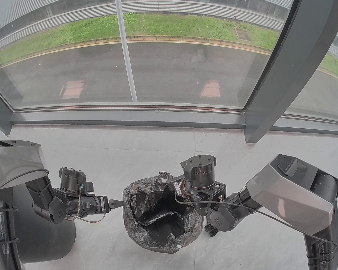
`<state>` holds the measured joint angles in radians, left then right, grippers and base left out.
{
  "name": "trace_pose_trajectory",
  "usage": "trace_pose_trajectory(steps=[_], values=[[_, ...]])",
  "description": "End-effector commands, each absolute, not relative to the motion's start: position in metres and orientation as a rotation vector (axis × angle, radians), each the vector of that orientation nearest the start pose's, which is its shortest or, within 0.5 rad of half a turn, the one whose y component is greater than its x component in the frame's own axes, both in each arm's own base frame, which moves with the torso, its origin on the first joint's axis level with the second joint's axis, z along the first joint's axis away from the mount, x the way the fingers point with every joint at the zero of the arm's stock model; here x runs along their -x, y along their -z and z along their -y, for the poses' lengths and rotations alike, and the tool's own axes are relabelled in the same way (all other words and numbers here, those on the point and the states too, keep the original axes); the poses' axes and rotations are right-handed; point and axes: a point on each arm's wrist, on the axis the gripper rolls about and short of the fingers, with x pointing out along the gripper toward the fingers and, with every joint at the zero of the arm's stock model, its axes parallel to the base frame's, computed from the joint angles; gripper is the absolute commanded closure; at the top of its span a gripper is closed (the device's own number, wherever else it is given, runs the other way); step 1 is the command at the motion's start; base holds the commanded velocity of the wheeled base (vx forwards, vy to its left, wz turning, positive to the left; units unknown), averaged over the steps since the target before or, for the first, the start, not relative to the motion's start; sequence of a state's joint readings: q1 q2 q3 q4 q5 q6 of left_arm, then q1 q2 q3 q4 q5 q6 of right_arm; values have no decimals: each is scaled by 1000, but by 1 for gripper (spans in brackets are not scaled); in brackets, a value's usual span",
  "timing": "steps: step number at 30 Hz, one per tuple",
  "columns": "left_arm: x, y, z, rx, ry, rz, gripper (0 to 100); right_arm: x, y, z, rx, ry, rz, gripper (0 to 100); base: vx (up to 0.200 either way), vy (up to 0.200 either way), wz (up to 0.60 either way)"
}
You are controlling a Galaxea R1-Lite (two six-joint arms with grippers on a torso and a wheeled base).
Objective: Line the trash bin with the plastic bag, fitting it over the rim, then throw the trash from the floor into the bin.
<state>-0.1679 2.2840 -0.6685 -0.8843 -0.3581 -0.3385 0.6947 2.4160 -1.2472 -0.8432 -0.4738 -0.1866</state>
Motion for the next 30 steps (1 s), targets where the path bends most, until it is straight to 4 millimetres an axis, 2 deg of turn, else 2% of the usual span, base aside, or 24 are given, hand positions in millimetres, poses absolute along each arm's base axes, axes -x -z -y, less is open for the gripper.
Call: trace_pose_trajectory(steps=[1,3,6,14,17,22,26,30], values=[[-317,-7,62,392,380,-777,0,-332,-55,-290,368,-291,-239,0,0,0,0],[-296,-31,59,400,390,-743,0,-313,-61,-296,369,-334,-238,0,0,0,0],[-277,-48,59,376,386,-701,0,-298,-62,-308,338,-373,-242,0,0,0,0],[-261,-93,51,356,331,-478,0,-265,-50,-341,342,-482,-256,0,0,0,0],[-260,-94,51,363,338,-474,0,-263,-38,-345,360,-489,-275,0,0,0,0],[-269,-81,52,367,326,-512,0,-266,-12,-346,393,-487,-317,0,0,0,0],[-271,-80,47,381,313,-507,0,-272,0,-349,395,-492,-327,0,0,0,0],[-271,-81,47,396,309,-505,0,-286,3,-352,384,-479,-314,0,0,0,0]])
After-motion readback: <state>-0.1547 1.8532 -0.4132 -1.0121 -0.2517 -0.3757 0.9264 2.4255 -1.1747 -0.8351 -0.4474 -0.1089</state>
